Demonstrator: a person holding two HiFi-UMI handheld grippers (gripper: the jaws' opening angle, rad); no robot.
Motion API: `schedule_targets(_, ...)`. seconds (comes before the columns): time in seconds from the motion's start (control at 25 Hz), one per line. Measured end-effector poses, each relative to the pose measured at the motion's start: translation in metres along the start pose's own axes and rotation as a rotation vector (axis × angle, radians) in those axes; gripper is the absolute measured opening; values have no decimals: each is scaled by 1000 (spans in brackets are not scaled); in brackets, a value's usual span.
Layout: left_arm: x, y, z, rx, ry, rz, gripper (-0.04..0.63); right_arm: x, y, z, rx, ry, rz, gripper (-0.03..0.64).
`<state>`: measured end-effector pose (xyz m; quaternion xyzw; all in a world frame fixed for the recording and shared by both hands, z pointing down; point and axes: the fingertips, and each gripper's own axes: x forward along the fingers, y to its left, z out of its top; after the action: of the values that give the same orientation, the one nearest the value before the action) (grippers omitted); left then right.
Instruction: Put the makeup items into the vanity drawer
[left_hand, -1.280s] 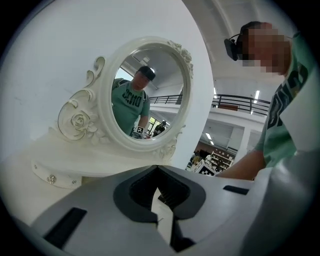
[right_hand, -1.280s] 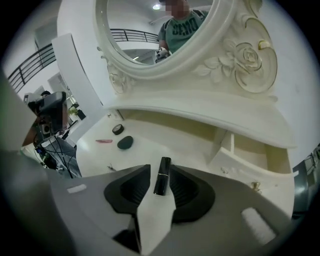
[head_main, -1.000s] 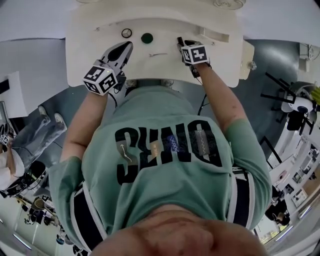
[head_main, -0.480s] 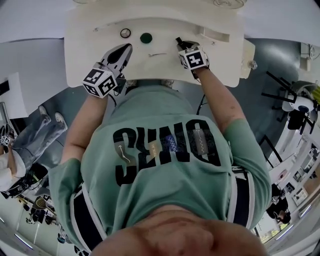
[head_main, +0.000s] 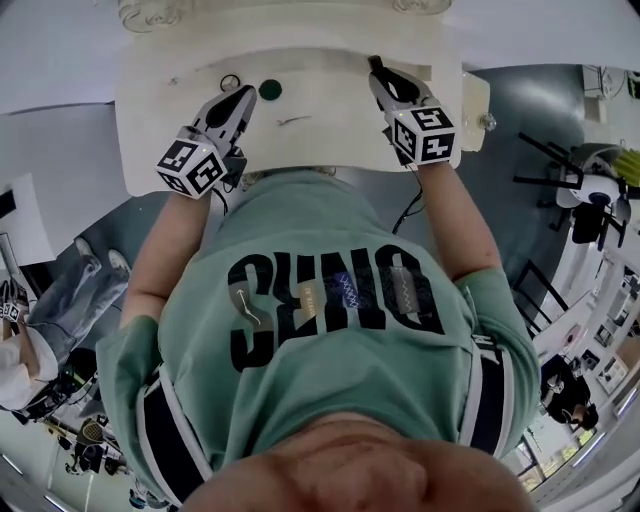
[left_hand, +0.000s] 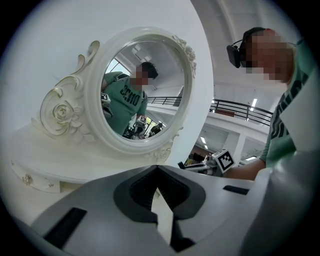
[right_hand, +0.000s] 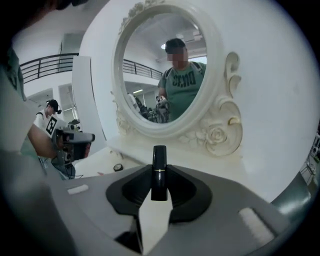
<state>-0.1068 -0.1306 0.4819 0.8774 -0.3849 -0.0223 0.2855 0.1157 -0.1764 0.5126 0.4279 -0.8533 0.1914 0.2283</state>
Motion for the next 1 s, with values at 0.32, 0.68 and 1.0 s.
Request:
schedule_targets(0.32,29,-27,30,48,-21,-63,-1,-40,-33,43,-103,-74,-53,100)
schedule_targets(0.68,46,-36,40,53,-38,-76,0,-49,-64,37,-124,-68,-89,100)
schedule_targets(1.0,53,-34,29,53,0,-77,0,-12,-96,-40,-357,316,9,100)
